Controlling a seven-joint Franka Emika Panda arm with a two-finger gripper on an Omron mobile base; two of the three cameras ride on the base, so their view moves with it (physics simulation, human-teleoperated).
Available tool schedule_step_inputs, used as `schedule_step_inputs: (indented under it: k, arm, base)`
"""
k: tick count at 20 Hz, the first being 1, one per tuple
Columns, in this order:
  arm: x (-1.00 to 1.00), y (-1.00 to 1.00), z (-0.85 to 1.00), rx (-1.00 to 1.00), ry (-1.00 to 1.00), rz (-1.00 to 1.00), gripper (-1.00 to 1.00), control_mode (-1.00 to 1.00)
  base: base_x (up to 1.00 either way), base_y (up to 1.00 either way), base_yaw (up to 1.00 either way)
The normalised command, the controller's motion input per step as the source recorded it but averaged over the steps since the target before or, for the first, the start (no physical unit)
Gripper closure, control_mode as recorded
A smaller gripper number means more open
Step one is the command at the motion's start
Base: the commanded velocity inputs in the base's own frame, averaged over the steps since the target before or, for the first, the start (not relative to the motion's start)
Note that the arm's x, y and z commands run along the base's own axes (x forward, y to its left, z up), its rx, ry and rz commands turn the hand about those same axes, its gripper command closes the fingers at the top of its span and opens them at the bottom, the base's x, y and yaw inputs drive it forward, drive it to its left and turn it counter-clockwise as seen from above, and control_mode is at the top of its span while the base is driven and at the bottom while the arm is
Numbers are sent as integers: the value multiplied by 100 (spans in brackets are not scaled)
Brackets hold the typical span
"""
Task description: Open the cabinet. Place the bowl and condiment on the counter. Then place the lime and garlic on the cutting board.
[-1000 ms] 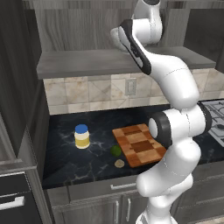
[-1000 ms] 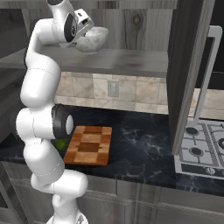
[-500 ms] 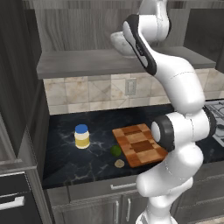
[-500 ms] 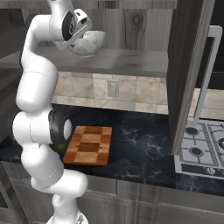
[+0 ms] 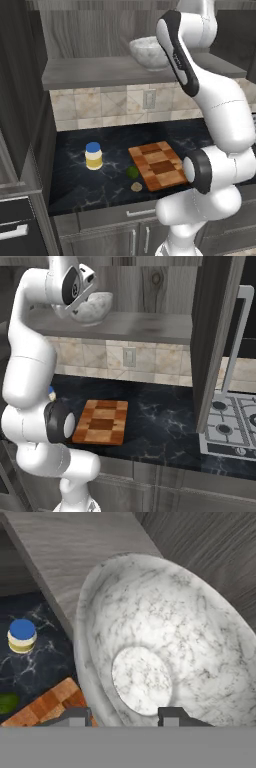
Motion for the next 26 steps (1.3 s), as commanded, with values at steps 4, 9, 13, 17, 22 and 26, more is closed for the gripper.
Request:
schedule_step_inputs:
  k: [4, 9, 13, 17, 22, 26]
  arm:
    - [-94, -15, 4, -4, -3, 12, 100, -100]
    - [-98, -24, 0, -2, -6, 11, 100, -100]
    - [-82, -32, -9, -4, -5, 2, 100, -100]
    - [-54, -30, -28, -7, -1, 0, 100, -100]
    - [-36, -22, -46, -10, 0, 0, 100, -100]
    - [-25, -15, -56, -10, 0, 0, 100, -100]
  base:
    - [0, 0, 0]
    - [0, 0, 0]
    - [0, 0, 0]
    - [0, 0, 0]
    - [0, 0, 0]
    - [0, 0, 0]
